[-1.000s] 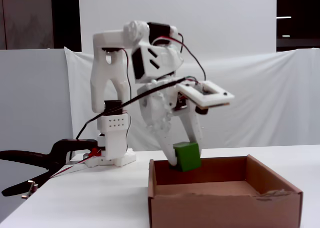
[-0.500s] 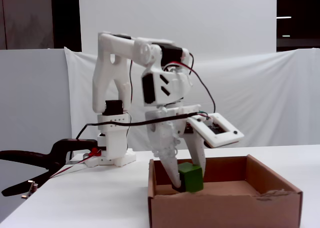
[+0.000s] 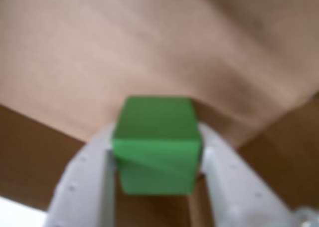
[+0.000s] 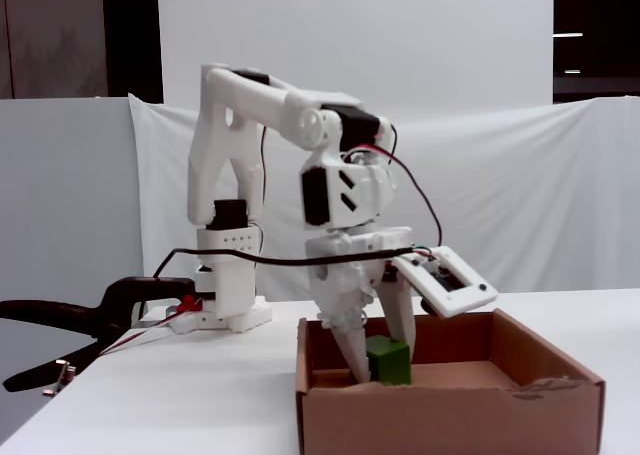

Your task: Grasp a green cube and put it in a box.

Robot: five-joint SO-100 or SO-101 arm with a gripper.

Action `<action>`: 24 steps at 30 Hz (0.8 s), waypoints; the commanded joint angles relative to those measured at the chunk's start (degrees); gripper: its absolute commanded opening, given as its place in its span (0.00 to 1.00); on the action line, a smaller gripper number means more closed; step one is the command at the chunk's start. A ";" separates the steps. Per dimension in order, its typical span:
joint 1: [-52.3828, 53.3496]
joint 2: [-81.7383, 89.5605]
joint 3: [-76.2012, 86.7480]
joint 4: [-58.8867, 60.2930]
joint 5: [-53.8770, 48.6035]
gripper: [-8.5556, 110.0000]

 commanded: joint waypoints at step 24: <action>15.82 20.21 -2.64 10.37 5.89 0.25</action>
